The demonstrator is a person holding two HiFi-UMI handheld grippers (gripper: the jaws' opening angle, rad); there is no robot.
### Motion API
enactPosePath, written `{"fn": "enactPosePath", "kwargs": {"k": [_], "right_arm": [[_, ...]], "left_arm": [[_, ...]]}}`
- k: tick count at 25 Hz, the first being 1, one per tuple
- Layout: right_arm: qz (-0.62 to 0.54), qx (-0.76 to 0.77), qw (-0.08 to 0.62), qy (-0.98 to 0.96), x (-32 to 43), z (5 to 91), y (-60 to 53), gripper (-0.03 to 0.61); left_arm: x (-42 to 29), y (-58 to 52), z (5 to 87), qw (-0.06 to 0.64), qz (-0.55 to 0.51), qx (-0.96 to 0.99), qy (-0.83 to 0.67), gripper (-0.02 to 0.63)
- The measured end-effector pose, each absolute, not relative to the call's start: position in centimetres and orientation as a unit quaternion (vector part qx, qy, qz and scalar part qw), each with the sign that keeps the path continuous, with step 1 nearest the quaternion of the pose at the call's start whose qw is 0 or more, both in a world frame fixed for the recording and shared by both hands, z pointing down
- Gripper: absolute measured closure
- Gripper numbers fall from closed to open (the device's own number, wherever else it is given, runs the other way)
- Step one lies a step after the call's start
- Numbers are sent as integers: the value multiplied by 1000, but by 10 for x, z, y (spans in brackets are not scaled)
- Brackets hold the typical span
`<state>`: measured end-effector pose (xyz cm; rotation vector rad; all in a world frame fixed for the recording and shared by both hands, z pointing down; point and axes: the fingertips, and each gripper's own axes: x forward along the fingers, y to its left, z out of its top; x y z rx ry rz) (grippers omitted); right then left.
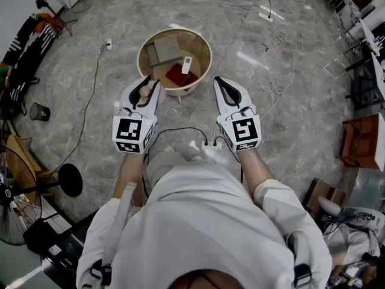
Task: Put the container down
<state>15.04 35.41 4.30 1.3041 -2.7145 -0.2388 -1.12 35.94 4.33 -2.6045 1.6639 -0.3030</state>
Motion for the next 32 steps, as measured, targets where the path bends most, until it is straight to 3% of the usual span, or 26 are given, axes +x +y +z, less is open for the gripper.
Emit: {"fn": "enactPosePath", "kwargs": {"k": [20, 32], "right_arm": [[-68, 420, 68, -902, 155, 60, 339, 574], [-58, 432, 84, -896, 122, 72, 277, 574]], "left_arm": [[-6, 339, 55, 7, -101, -838, 536, 512], [-44, 278, 72, -8, -102, -842, 530, 512]]}}
